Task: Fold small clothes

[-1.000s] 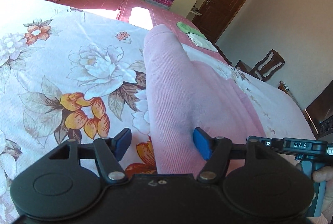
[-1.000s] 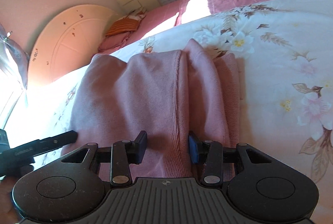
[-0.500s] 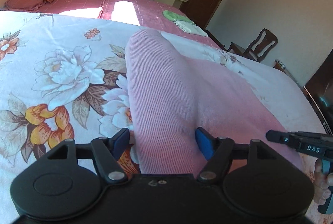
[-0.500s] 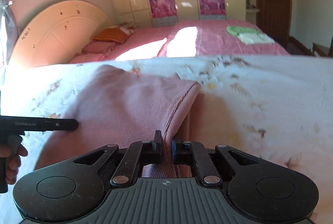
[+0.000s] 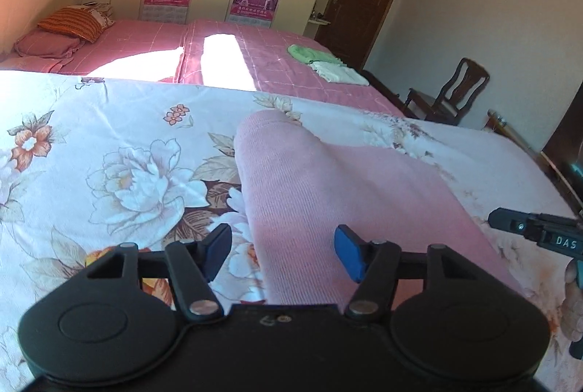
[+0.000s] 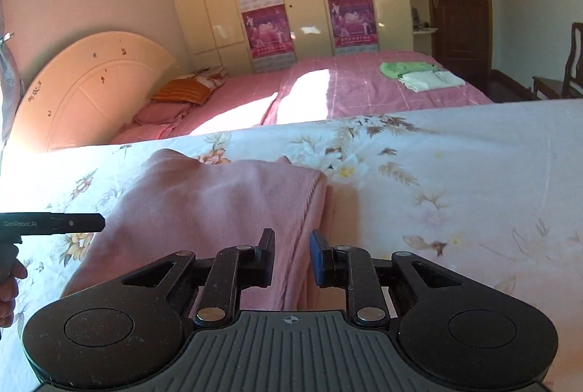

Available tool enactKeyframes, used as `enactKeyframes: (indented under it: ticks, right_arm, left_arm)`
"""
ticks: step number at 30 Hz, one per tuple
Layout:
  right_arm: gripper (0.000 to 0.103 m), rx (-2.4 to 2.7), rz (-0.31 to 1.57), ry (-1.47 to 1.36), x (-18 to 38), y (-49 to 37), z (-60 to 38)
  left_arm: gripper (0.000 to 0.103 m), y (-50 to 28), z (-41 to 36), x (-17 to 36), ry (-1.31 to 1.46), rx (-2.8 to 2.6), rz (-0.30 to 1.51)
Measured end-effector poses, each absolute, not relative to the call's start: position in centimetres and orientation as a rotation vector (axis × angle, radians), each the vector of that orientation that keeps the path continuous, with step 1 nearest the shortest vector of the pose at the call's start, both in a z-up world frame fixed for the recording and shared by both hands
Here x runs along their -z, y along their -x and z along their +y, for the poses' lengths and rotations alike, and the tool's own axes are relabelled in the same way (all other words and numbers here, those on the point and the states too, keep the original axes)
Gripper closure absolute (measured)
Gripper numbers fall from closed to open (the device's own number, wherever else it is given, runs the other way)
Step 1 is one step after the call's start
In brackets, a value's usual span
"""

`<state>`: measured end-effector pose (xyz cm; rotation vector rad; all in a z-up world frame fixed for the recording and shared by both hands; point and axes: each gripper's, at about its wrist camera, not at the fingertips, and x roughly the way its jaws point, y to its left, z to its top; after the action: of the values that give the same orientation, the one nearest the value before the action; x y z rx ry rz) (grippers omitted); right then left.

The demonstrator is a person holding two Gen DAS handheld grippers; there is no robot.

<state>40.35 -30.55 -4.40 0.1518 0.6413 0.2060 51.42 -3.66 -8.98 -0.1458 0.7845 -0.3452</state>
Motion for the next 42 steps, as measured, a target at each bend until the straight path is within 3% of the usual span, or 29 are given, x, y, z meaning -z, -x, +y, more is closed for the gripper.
enactKeyframes:
  ticks: [4, 5, 8, 11, 13, 17, 19, 23, 30, 33, 36, 42]
  right_arm:
    - [0.087, -0.158, 0.794, -0.034, 7.8, -43.8, -28.7]
    - [0.088, -0.153, 0.814, -0.038, 8.7, -44.3, -28.9]
    - [0.087, -0.166, 0.802, -0.079, 7.7, -44.2, -29.7]
    - [0.087, -0.193, 0.709, -0.048, 6.1, -44.2, -29.0]
    - [0.087, -0.208, 0.682, -0.062, 5.5, -45.5, -28.2]
    - [0.087, -0.224, 0.807, 0.020, 7.8, -48.9, -25.8]
    - [0.088, -0.224, 0.807, 0.089, 9.1, -48.9, -25.3]
    - [0.087, -0.233, 0.734, 0.060, 6.8, -45.7, -26.4]
    - [0.087, -0.338, 0.761, 0.152, 7.3, -37.3, -25.6]
    - [0.088, -0.293, 0.782, 0.175, 9.2, -36.6, -25.7]
    - [0.087, -0.257, 0.748, 0.115, 7.2, -36.4, -25.9]
    - [0.087, -0.235, 0.753, 0.066, 6.4, -35.2, -26.7]
  left_arm:
    - [0.032, -53.4, -4.2, 11.1, 0.129, 0.320, 0.862]
    - [0.033, -53.7, -3.8, 11.2, 0.157, 0.322, 0.872]
    - [0.053, -53.4, -3.3, 9.3, 0.166, 0.335, 0.810]
    - [0.048, -54.9, -4.2, 8.4, 0.164, 0.347, 0.786]
    - [0.038, -56.7, -5.8, 8.6, 0.121, 0.376, 0.819]
    - [0.022, -58.9, -8.6, 11.2, -0.040, 0.346, 0.905]
    - [0.023, -58.7, -8.2, 10.9, -0.036, 0.350, 0.906]
    - [0.035, -54.4, -6.3, 8.5, -0.028, 0.366, 0.808]
    - [0.034, -45.7, -4.5, 9.4, 0.023, 0.394, 0.811]
    - [0.031, -45.5, -3.6, 10.6, 0.098, 0.369, 0.849]
    - [0.037, -44.8, -3.6, 8.7, 0.077, 0.369, 0.827]
    - [0.033, -42.0, -4.3, 9.1, 0.070, 0.396, 0.865]
